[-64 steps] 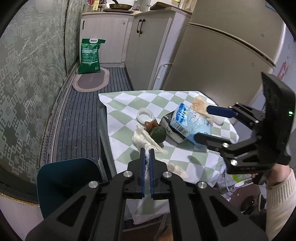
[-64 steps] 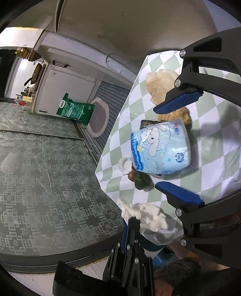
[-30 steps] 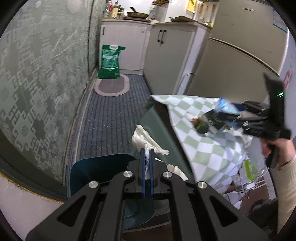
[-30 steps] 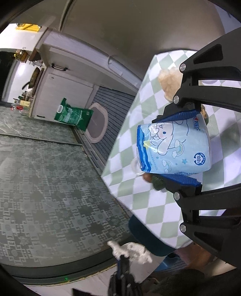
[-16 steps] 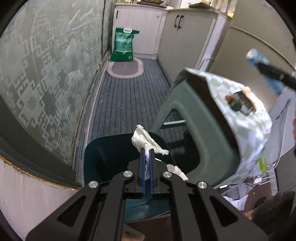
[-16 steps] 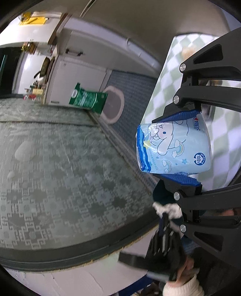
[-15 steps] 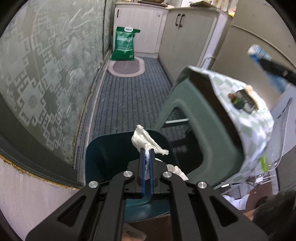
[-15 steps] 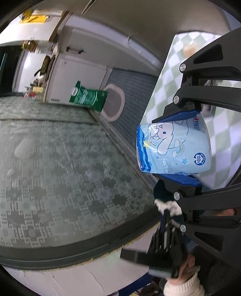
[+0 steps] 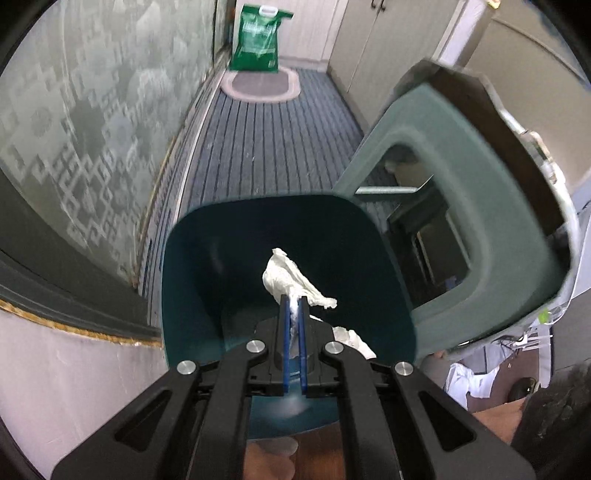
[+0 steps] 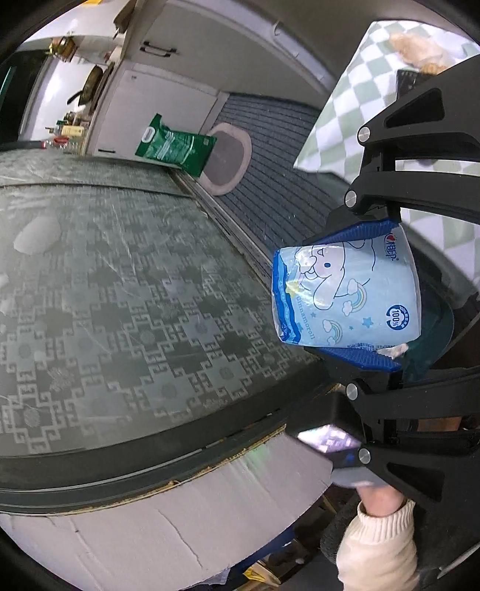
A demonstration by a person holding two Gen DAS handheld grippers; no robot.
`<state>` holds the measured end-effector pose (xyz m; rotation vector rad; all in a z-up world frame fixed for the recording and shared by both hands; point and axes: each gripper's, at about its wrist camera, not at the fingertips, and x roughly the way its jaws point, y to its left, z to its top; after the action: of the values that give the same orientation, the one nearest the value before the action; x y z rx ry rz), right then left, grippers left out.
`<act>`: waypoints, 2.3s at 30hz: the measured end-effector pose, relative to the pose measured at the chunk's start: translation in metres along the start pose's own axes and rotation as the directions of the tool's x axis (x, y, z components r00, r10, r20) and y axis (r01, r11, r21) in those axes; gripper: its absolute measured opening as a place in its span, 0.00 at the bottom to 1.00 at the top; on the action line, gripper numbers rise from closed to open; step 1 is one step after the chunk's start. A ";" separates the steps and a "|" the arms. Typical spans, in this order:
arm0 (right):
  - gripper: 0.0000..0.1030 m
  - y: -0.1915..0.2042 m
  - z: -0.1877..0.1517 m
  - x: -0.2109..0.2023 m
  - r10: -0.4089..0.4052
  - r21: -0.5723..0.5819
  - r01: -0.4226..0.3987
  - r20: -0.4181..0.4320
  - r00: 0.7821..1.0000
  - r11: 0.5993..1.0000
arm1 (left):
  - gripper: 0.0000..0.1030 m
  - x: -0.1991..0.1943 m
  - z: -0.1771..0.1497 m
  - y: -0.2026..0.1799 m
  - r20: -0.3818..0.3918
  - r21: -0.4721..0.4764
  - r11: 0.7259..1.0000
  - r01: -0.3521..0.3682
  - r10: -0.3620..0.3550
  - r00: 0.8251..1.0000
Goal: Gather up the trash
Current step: 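Drop the tissue into the green bin with the left tool while the right tool drops the diaper pack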
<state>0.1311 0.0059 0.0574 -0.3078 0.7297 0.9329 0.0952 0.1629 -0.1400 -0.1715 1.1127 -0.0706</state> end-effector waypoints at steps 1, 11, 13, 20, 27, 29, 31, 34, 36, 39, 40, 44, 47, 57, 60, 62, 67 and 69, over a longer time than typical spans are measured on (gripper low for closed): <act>0.48 0.002 0.001 0.004 0.002 0.004 -0.002 -0.007 1.000 1.000 | 0.05 0.005 -0.002 0.002 -0.013 -0.002 1.000 -0.002 0.002 1.000; 0.48 0.013 -0.011 0.066 -0.024 0.047 0.031 -0.138 0.990 0.998 | 0.25 0.013 -0.010 0.031 -0.041 -0.043 0.998 -0.049 0.048 0.998; 0.48 0.014 -0.013 0.073 -0.026 0.049 0.034 -0.153 0.988 0.998 | 0.29 0.005 -0.009 0.035 -0.016 -0.046 0.998 -0.053 0.052 0.999; 0.48 0.025 -0.031 0.111 -0.053 0.034 0.063 -0.228 0.972 0.997 | 0.43 -0.034 0.000 0.032 0.104 -0.012 0.994 -0.106 0.107 0.989; 0.48 0.019 -0.049 0.140 -0.096 0.039 0.112 -0.287 0.953 0.993 | 0.37 -0.086 0.008 0.024 0.255 -0.017 0.993 -0.118 0.119 0.960; 0.48 0.021 -0.054 0.147 -0.103 0.027 0.117 -0.304 0.947 0.993 | 0.36 -0.101 0.010 0.021 0.293 -0.018 0.994 -0.108 0.108 0.950; 0.48 0.024 -0.058 0.153 -0.102 0.022 0.115 -0.316 0.943 0.993 | 0.36 -0.112 0.011 0.018 0.321 -0.017 0.994 -0.107 0.106 0.941; 0.48 0.026 -0.064 0.161 -0.082 0.032 0.098 -0.335 0.939 0.995 | 0.32 -0.130 0.013 0.012 0.360 -0.012 0.996 -0.094 0.092 0.928; 0.49 0.027 -0.069 0.167 -0.072 0.032 0.089 -0.347 0.935 0.996 | 0.31 -0.138 0.014 0.007 0.378 -0.010 0.996 -0.092 0.089 0.922; 0.49 0.030 -0.079 0.176 -0.063 0.030 0.080 -0.372 0.926 0.996 | 0.29 -0.146 0.016 0.003 0.398 -0.004 0.996 -0.089 0.083 0.914; 0.49 0.033 -0.082 0.180 -0.059 0.030 0.076 -0.379 0.923 0.997 | 0.27 -0.149 0.015 0.001 0.404 -0.001 0.996 -0.091 0.084 0.911; 0.49 0.040 -0.097 0.192 -0.056 0.007 0.065 -0.417 0.907 0.998 | 0.25 -0.160 0.016 -0.006 0.431 0.013 0.996 -0.092 0.077 0.899; 0.49 0.042 -0.109 0.202 -0.061 -0.002 0.067 -0.443 0.894 0.998 | 0.25 -0.170 0.016 -0.016 0.462 0.033 0.994 -0.107 0.080 0.883; 0.54 0.042 -0.137 0.228 -0.084 -0.042 0.073 -0.508 0.857 0.996 | 0.26 -0.195 0.017 -0.039 0.524 0.076 0.992 -0.103 0.048 0.850; 0.63 0.043 -0.142 0.230 -0.091 -0.055 0.073 -0.516 0.851 0.996 | 0.26 -0.201 0.017 -0.045 0.538 0.082 0.992 -0.091 0.033 0.842; 0.66 0.043 -0.143 0.229 -0.089 -0.058 0.069 -0.516 0.852 0.996 | 0.32 -0.205 0.017 -0.048 0.545 0.087 0.993 -0.082 0.022 0.838; 0.66 0.047 -0.129 0.214 -0.064 -0.045 0.049 -0.468 0.882 0.998 | 0.36 -0.210 0.019 -0.054 0.559 0.090 0.994 -0.066 0.004 0.829; 0.66 0.048 -0.119 0.200 -0.042 -0.029 0.033 -0.430 0.902 0.999 | 0.38 -0.214 0.020 -0.055 0.567 0.088 0.994 -0.059 -0.001 0.824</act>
<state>0.1158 0.0930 -0.1632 -0.5568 1.1166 0.8435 0.0202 0.1412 0.0671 -0.0731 0.5089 -0.0442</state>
